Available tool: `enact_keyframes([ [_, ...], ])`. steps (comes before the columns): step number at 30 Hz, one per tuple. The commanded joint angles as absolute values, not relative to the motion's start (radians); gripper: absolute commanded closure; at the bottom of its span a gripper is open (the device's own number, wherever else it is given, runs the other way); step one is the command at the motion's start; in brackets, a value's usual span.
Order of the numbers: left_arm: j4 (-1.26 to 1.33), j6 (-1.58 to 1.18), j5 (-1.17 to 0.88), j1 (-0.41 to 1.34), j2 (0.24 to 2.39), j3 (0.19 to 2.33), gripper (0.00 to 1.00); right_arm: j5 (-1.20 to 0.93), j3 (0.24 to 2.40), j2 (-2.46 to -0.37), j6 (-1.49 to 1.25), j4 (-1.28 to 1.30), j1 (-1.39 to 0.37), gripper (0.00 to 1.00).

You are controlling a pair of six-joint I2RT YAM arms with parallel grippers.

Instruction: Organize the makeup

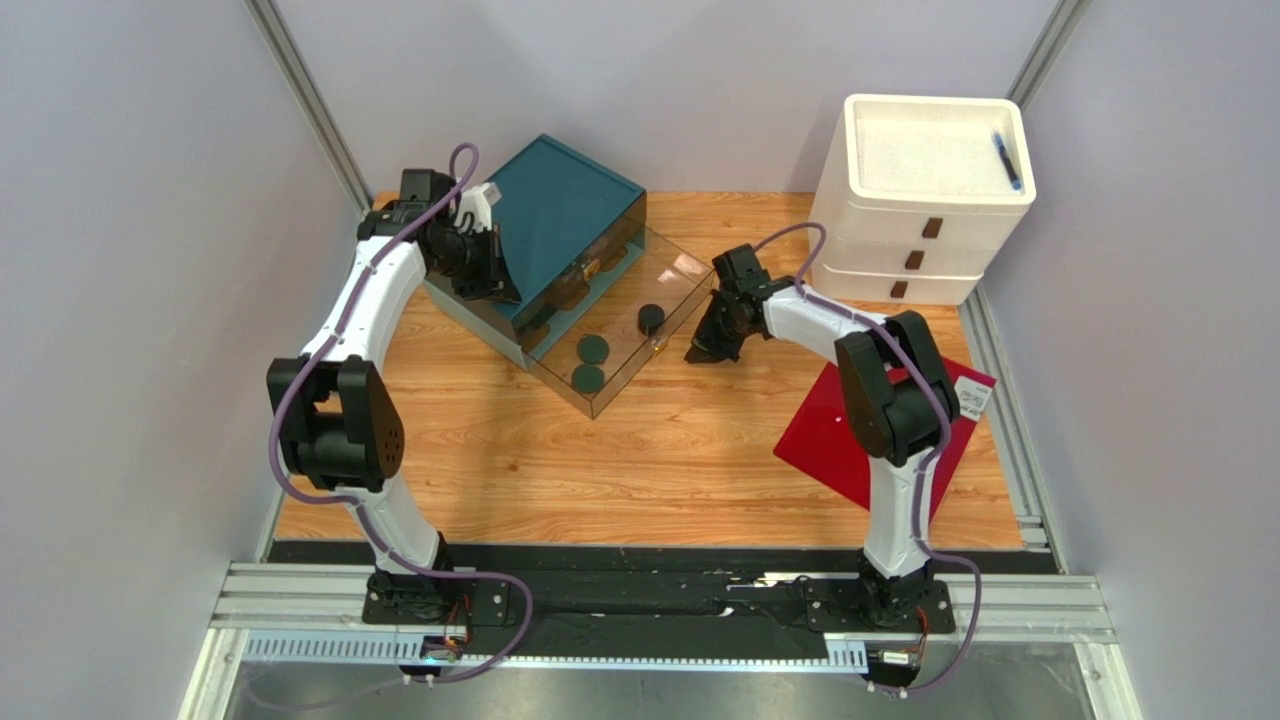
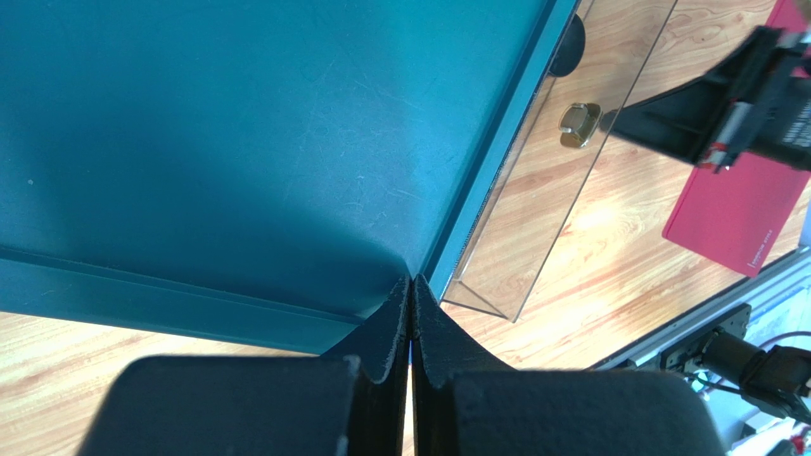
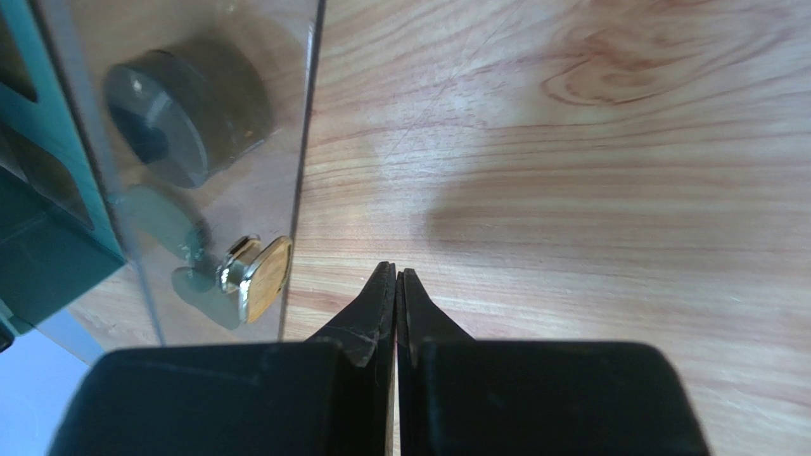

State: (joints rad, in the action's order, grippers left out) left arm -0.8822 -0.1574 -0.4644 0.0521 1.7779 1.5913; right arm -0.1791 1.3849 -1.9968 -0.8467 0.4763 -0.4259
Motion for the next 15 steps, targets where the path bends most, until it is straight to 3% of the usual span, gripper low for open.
enact_keyframes([
  [1,-1.131,-0.092,-0.324,0.069,1.894,1.476,1.00,-0.253,1.466,-2.057,-0.880,0.411,-0.443,1.00],
  [15,-1.127,-0.094,-0.322,0.069,1.888,1.460,1.00,-0.413,1.735,-2.276,-1.002,0.215,-0.505,1.00],
])
